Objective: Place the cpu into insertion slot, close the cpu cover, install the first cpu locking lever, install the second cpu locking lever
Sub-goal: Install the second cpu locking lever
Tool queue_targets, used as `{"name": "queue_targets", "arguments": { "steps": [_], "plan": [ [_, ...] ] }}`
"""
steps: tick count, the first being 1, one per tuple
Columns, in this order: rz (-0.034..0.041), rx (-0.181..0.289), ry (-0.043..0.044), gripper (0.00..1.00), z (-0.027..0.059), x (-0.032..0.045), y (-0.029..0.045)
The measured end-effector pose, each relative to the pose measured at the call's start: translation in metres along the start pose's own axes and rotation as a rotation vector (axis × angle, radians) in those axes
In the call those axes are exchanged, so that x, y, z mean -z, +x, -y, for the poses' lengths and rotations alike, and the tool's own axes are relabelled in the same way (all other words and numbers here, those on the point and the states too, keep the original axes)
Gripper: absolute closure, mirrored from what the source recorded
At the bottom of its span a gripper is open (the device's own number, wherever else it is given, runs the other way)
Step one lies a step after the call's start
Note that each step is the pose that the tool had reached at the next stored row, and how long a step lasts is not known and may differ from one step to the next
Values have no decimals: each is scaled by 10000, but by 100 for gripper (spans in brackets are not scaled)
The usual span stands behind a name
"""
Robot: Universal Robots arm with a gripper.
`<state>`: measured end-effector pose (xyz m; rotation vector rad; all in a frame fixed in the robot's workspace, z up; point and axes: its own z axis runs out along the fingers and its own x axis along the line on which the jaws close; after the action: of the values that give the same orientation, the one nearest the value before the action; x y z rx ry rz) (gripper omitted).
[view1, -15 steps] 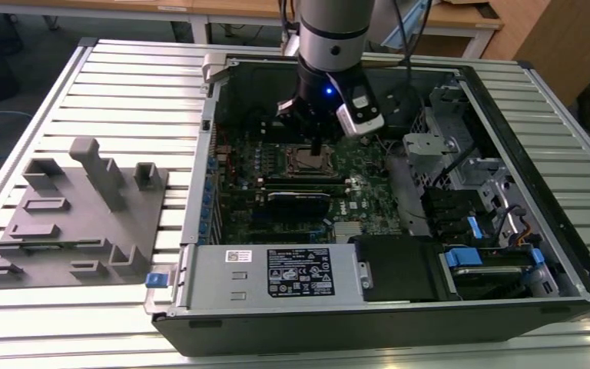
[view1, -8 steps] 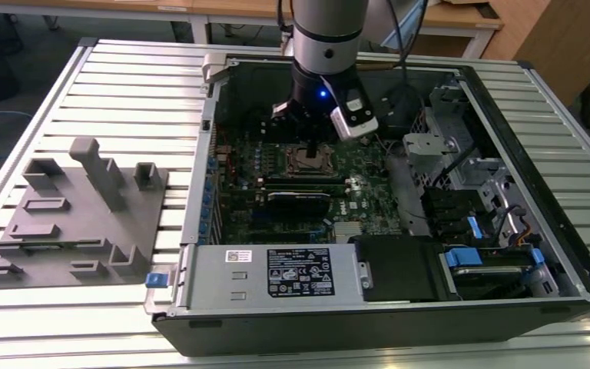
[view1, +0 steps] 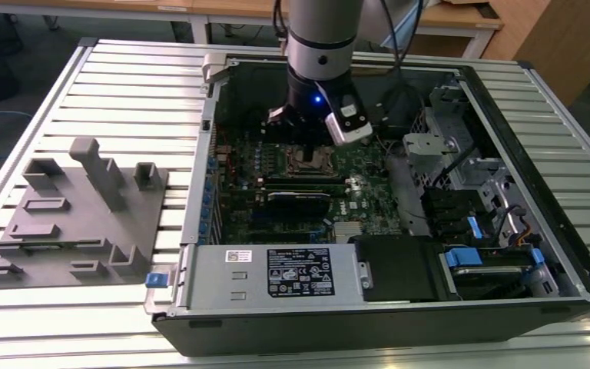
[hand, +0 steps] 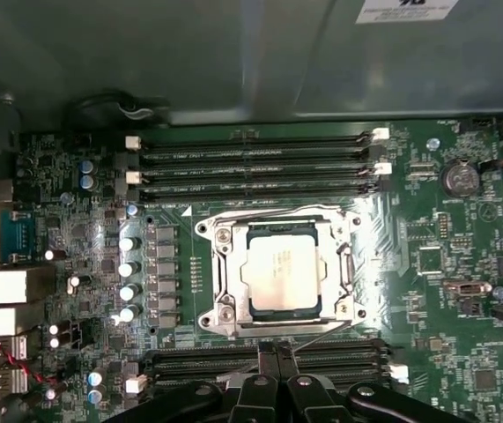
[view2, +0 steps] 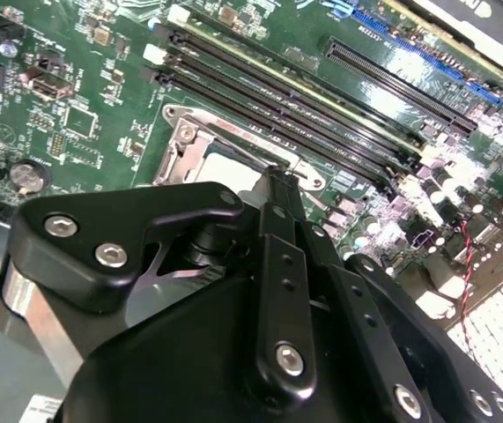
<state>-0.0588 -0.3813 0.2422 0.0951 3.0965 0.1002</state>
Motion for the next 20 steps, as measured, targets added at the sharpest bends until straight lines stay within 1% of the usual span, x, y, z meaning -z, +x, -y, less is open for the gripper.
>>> {"name": "queue_targets", "arguments": {
  "steps": [5,12,13,20],
  "plan": [
    [2,1,35,89,8,-63,48],
    [3,3,61,89,22,-178,147],
    [3,2,63,89,23,-191,153],
    [4,3,64,89,24,-209,155]
  ]
}}
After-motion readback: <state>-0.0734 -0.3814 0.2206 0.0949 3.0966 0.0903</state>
